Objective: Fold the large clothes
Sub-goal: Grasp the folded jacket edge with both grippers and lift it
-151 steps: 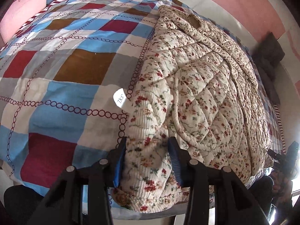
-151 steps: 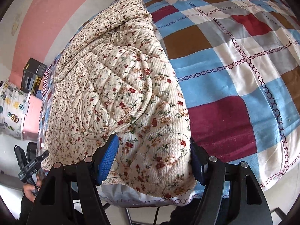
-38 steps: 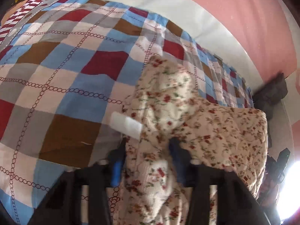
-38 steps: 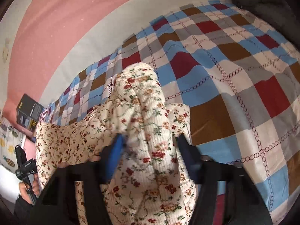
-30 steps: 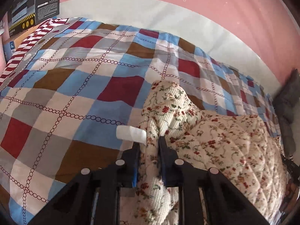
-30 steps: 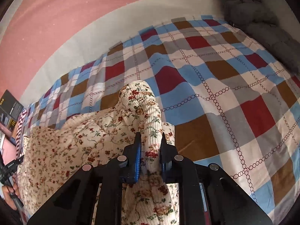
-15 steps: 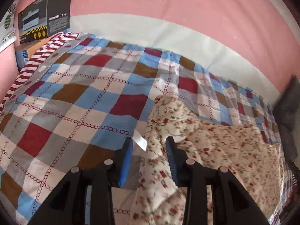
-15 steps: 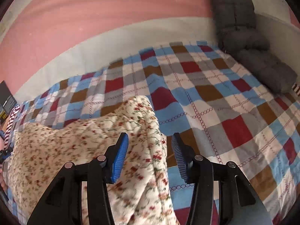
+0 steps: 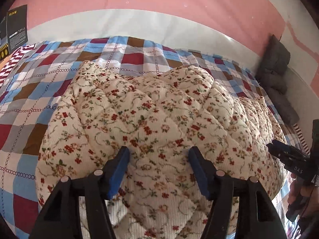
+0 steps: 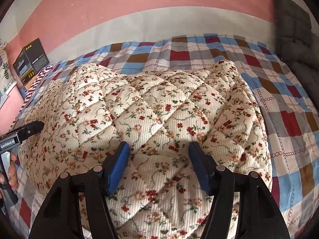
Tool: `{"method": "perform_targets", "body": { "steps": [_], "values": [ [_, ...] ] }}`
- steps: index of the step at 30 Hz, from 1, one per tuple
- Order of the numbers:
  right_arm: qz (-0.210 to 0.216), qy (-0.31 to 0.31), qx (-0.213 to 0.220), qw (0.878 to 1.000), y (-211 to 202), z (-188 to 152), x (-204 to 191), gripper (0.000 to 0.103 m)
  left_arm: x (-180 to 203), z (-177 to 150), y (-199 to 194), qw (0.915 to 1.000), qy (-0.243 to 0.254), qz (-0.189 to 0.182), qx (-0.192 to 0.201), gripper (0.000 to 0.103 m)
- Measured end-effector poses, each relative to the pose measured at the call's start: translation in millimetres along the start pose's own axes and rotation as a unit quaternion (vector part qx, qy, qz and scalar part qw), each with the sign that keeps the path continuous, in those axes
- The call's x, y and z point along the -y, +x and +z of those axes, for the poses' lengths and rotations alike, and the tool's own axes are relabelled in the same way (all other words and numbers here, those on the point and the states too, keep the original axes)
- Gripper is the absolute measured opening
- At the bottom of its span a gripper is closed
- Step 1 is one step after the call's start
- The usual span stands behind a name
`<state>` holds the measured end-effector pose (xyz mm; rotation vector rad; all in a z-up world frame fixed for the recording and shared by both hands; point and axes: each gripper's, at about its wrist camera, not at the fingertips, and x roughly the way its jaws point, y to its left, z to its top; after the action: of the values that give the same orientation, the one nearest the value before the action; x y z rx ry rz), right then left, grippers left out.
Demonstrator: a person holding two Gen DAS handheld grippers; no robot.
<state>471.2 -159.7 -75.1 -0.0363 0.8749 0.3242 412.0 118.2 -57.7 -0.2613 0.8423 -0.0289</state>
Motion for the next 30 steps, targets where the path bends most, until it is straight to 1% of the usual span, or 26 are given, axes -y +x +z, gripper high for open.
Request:
{"method": "perform_targets", "body": {
  "steps": [1,2,3,4,5,7,9,10,11,15,17,18,19,20,21,22,23,26,28,29,30],
  "values": [
    [0.004,-0.001,-0.001,1.0,-5,2,0,0.064,0,4,-5,1.0,0.004,0.0,-0.003,0.065],
    [0.008,-0.001,0.007,1.0,-14,3,1,0.064,-3,6,-14,1.0,0.003,-0.003,0.001,0.065],
    [0.015,0.003,0.02,1.0,-27,1,6,0.064,-10,6,-24,0.9999,-0.005,-0.005,0.01,0.065],
    [0.02,0.011,0.035,0.999,-39,-1,12,0.067,-19,5,-34,0.9997,-0.013,-0.002,0.021,0.065],
    [0.021,0.02,0.048,0.998,-50,-4,22,0.072,-32,3,-43,0.9992,-0.022,0.006,0.032,0.065],
    [0.007,0.039,0.061,0.997,-65,-12,45,0.075,-60,0,-51,0.9979,-0.043,0.031,0.038,0.065],
    [-0.008,0.072,0.046,0.996,-63,-20,70,0.075,-92,-8,-46,0.9956,-0.078,0.051,0.013,0.065],
    [-0.013,0.093,0.034,0.995,-59,-25,82,0.075,-107,-14,-42,0.9937,-0.099,0.052,-0.002,0.065],
    [-0.007,0.115,0.026,0.993,-57,-30,92,0.075,-119,-20,-40,0.9918,-0.119,0.045,-0.013,0.065],
    [0.035,0.187,0.02,0.981,-51,-53,114,0.075,-146,-44,-33,0.9823,-0.184,-0.021,-0.024,0.067],
    [0.068,0.225,0.006,0.972,-41,-65,122,0.076,-151,-54,-24,0.9756,-0.211,-0.054,-0.03,0.071],
    [0.093,0.245,-0.005,0.965,-32,-71,126,0.077,-153,-56,-18,0.9723,-0.221,-0.069,-0.035,0.073],
    [0.116,0.265,-0.013,0.957,-23,-75,132,0.084,-155,-58,-12,0.9688,-0.23,-0.083,-0.039,0.077],
    [0.126,0.285,-0.02,0.95,-16,-77,138,0.095,-158,-58,-5,0.9651,-0.241,-0.093,-0.043,0.08],
    [0.141,0.303,-0.031,0.942,-8,-79,144,0.097,-160,-59,-1,0.9618,-0.25,-0.1,-0.047,0.085],
    [0.156,0.318,-0.037,0.934,-3,-82,147,0.099,-162,-60,3,0.9593,-0.257,-0.107,-0.047,0.087],
    [0.164,0.323,-0.039,0.931,0,-82,148,0.1,-162,-62,5,0.9581,-0.259,-0.113,-0.044,0.088],
    [0.167,0.309,-0.039,0.935,4,-80,144,0.101,-160,-63,10,0.9611,-0.247,-0.119,-0.033,0.091],
    [0.166,0.305,-0.047,0.937,8,-76,142,0.101,-154,-58,14,0.9652,-0.235,-0.108,-0.036,0.091],
    [0.164,0.305,-0.05,0.937,8,-73,141,0.1,-151,-54,16,0.9665,-0.232,-0.102,-0.04,0.089],
    [0.162,0.303,-0.052,0.938,8,-71,138,0.099,-148,-52,16,0.9663,-0.23,-0.107,-0.045,0.073]
  ]
}}
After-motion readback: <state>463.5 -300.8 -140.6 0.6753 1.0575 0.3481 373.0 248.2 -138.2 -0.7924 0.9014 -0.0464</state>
